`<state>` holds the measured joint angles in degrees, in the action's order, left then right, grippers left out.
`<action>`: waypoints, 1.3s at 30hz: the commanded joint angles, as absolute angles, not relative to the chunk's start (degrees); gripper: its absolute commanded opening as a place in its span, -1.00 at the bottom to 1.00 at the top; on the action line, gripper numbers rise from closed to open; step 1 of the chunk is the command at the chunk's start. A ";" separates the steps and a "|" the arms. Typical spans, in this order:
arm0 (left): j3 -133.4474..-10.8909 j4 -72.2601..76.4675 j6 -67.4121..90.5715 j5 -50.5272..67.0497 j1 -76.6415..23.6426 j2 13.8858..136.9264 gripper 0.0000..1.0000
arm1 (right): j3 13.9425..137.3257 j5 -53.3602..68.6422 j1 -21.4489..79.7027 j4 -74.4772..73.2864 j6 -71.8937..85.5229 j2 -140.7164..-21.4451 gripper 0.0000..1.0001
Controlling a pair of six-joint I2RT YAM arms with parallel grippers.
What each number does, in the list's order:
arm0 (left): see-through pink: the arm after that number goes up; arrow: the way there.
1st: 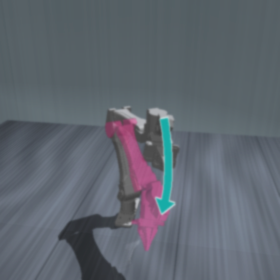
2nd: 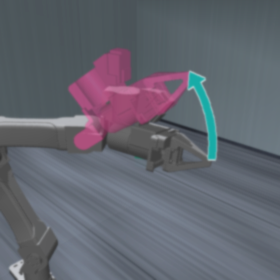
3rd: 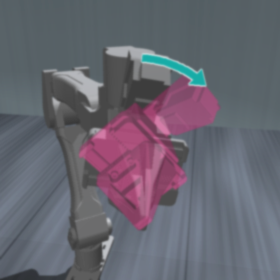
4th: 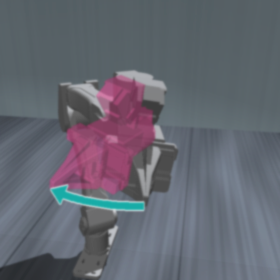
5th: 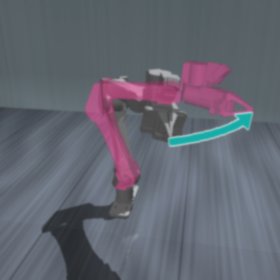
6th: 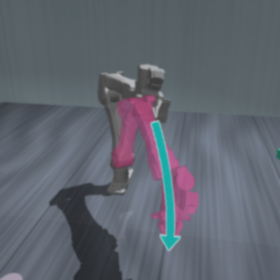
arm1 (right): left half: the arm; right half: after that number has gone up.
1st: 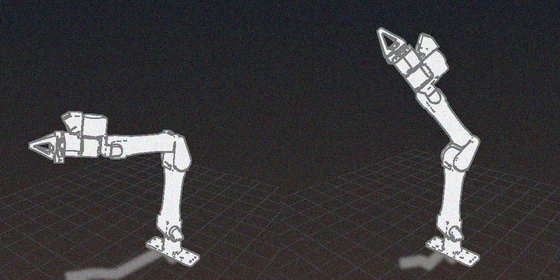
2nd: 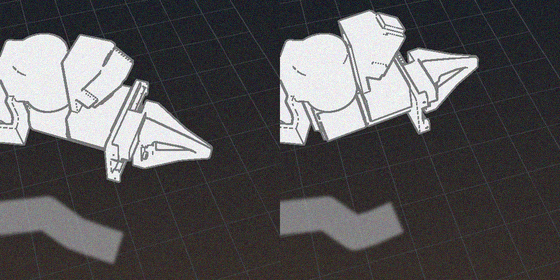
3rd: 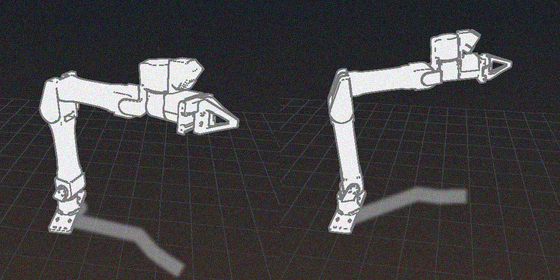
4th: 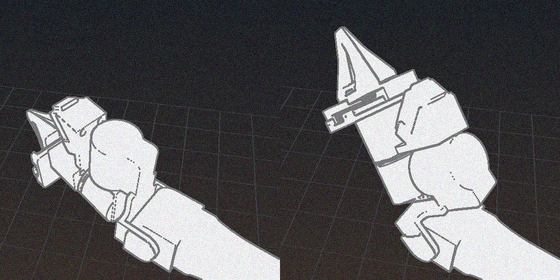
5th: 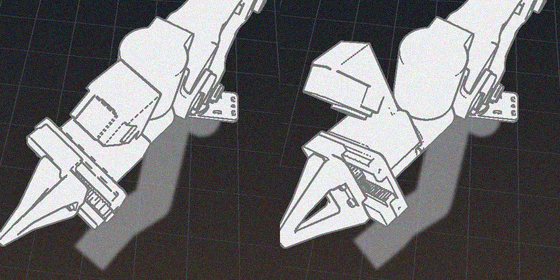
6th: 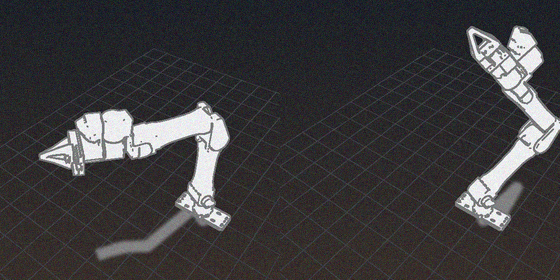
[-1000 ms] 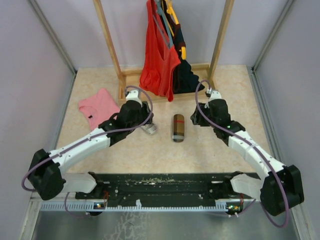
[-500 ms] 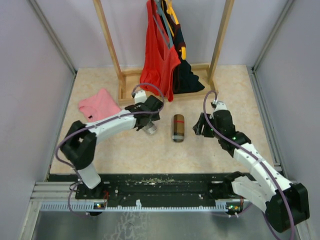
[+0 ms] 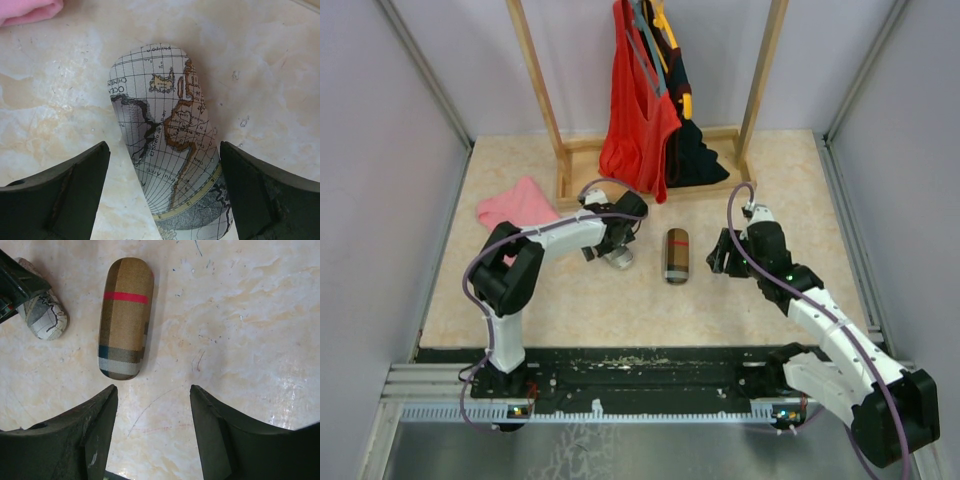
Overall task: Organize the sunglasses
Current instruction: Adjust the sunglasses case at the center of the board.
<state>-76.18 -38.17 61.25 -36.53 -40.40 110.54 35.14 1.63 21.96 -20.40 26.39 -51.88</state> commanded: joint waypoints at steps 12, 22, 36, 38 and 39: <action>-71.13 -31.90 54.08 -31.82 -40.34 108.68 0.09 | 35.50 2.17 21.71 -19.53 24.98 -50.20 0.20; -58.81 -19.38 38.28 -30.16 -49.62 98.45 0.02 | 36.96 6.19 21.71 -21.39 20.56 -51.71 0.20; -56.97 -16.86 39.85 -28.18 -50.28 99.58 0.76 | 38.03 6.42 21.71 -23.58 20.96 -49.97 0.19; -56.17 -16.39 39.66 -28.40 -50.27 98.30 0.83 | 38.24 6.07 21.71 -24.00 21.09 -49.20 0.19; -56.02 -16.50 39.52 -28.59 -50.27 97.74 0.85 | 38.49 5.75 21.67 -24.30 21.09 -48.88 0.20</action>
<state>-57.49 -18.20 40.18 -28.67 -50.35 100.05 35.33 6.46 21.96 -24.64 21.63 -51.40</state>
